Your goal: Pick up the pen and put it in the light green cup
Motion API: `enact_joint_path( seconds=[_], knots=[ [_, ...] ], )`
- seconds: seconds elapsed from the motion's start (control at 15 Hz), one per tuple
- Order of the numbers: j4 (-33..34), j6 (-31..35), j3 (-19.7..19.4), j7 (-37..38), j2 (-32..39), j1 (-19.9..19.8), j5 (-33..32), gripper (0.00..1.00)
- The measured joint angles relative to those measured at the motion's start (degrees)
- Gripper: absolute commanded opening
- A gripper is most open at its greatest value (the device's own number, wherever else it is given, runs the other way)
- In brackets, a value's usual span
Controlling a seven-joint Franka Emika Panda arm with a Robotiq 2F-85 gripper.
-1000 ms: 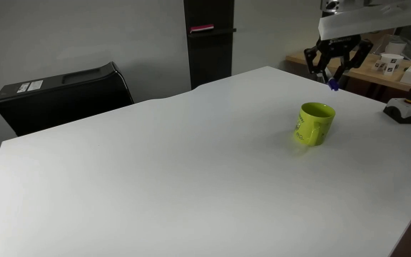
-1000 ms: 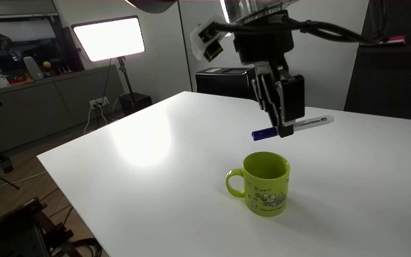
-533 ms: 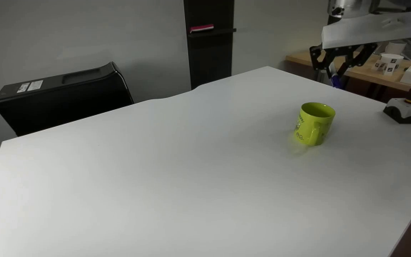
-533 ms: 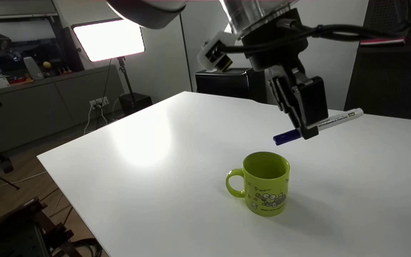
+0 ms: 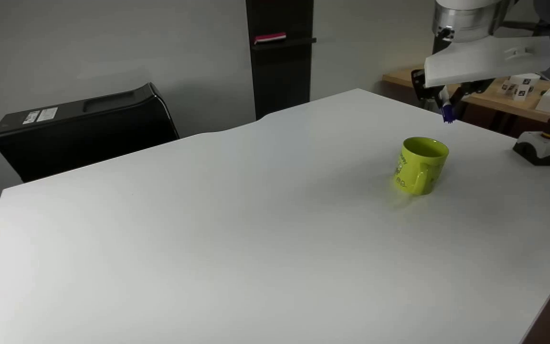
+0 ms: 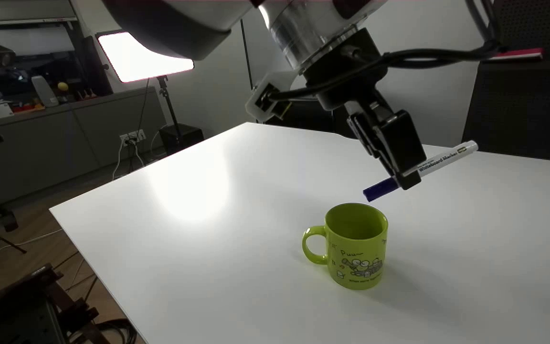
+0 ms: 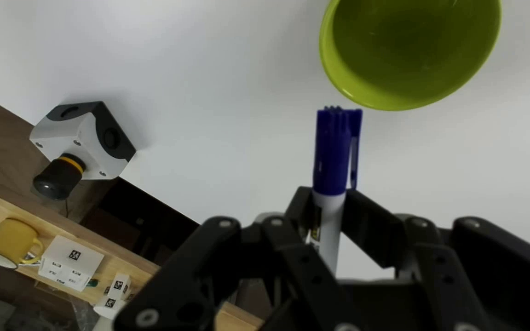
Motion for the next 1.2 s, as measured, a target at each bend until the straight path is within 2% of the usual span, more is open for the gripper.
enact_joint_path(
  seconds=[0.47, 0.67, 1.2],
  knots=[
    [-0.1, -0.4, 3.2, 5.3, 1.3, -0.1, -3.0, 0.06],
    [0.1, -0.1, 3.3, 6.9, 2.5, 0.2, -3.5, 0.06],
    [1.7, 0.4, 2.9, 14.2, 5.1, 0.3, -9.9, 0.06]
  ],
)
